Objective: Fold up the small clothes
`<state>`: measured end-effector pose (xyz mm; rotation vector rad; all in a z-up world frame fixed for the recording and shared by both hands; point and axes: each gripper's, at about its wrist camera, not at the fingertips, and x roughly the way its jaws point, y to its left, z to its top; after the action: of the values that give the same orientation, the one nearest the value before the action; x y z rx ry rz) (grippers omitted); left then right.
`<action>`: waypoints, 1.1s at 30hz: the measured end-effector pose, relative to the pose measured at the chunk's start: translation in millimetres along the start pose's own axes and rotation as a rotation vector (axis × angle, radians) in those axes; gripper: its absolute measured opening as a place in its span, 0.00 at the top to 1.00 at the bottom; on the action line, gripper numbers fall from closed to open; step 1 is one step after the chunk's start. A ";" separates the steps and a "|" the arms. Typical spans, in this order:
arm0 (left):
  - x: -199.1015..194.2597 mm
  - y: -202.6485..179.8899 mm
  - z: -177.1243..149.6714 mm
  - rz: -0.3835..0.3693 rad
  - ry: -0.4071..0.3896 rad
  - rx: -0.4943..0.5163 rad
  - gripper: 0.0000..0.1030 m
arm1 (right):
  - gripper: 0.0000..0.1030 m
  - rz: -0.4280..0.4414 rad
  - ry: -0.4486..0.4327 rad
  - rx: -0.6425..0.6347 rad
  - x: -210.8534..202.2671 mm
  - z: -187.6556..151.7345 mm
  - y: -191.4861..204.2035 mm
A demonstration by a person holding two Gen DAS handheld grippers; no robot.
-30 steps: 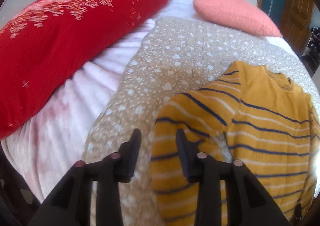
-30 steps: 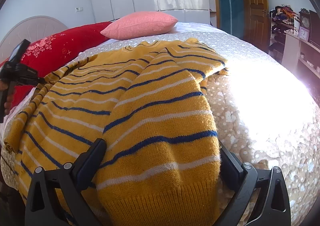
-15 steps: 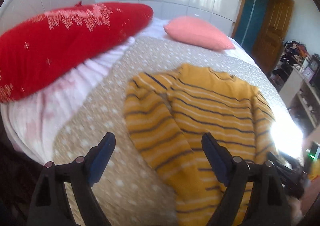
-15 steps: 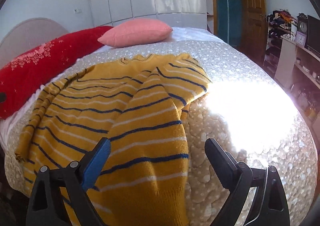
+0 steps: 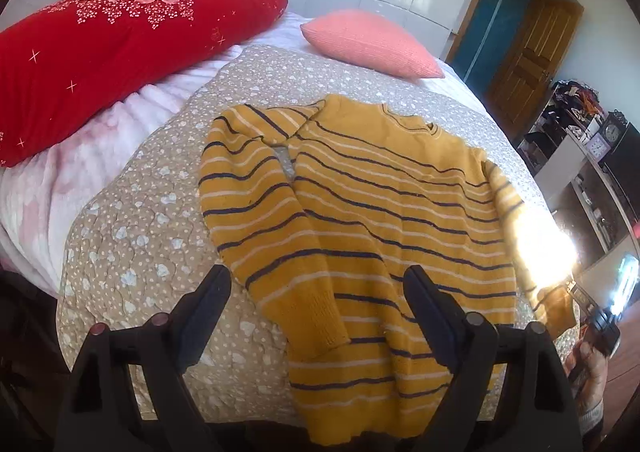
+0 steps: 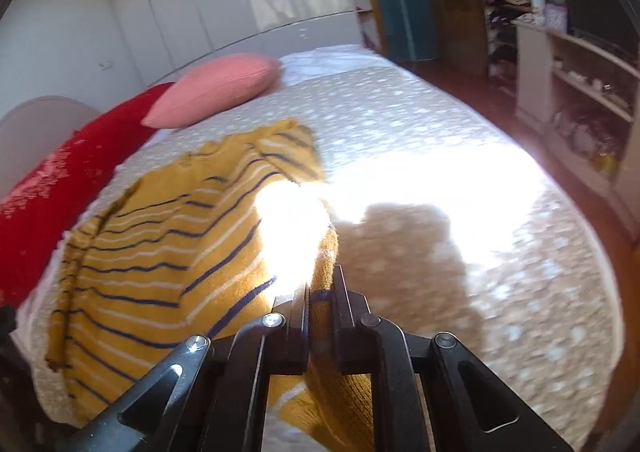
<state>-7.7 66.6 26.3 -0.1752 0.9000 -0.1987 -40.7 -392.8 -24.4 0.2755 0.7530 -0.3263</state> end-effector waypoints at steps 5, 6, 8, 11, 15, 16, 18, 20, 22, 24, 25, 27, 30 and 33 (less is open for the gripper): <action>-5.4 -18.2 0.1 -0.024 -0.014 0.004 0.15 | 0.88 -0.203 0.048 -0.012 0.5 10.6 -29.7; -6.7 -20.4 -0.7 -0.026 -0.017 0.005 0.15 | 0.80 -0.198 0.038 -0.030 -7.4 13.0 -21.5; -11.1 -23.2 -4.7 -0.042 -0.022 0.000 0.15 | 0.55 -0.196 0.007 -0.094 -25.5 18.0 5.4; -16.3 -14.7 -14.2 -0.074 -0.016 -0.023 0.15 | 0.28 -0.148 -0.085 -0.145 -49.2 21.6 36.3; -12.2 7.7 -25.9 -0.081 -0.002 -0.063 0.15 | 0.26 -0.117 -0.089 -0.182 -63.6 23.1 78.2; -10.0 12.9 -27.7 -0.081 0.006 -0.068 0.15 | 0.26 -0.120 -0.080 -0.193 -63.5 24.1 87.9; -6.5 20.1 -29.3 -0.085 0.019 -0.071 0.15 | 0.24 -0.127 -0.065 -0.216 -60.1 18.5 98.2; -4.4 28.4 -30.6 -0.096 0.028 -0.074 0.15 | 0.24 -0.146 -0.051 -0.239 -58.3 15.6 106.6; -4.6 32.1 -31.5 -0.105 0.025 -0.078 0.15 | 0.24 -0.166 -0.047 -0.251 -60.3 14.3 111.4; -5.2 34.6 -31.7 -0.113 0.018 -0.073 0.15 | 0.24 -0.184 -0.039 -0.243 -60.0 14.5 114.7; -5.8 35.5 -32.1 -0.116 0.016 -0.068 0.15 | 0.24 -0.189 -0.032 -0.237 -61.6 14.4 116.9; -6.8 36.1 -32.6 -0.119 0.012 -0.065 0.15 | 0.24 -0.196 -0.021 -0.217 -62.4 14.3 117.3; -7.2 36.4 -34.2 -0.125 0.010 -0.062 0.15 | 0.23 -0.212 -0.021 -0.209 -67.1 11.8 116.3; -5.0 37.9 -35.0 -0.123 0.018 -0.069 0.15 | 0.22 -0.218 -0.023 -0.206 -70.1 9.2 115.0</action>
<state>-34.7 102.2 -0.1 -0.2938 0.9157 -0.2837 -38.7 -277.7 46.0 -0.0052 0.7894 -0.4534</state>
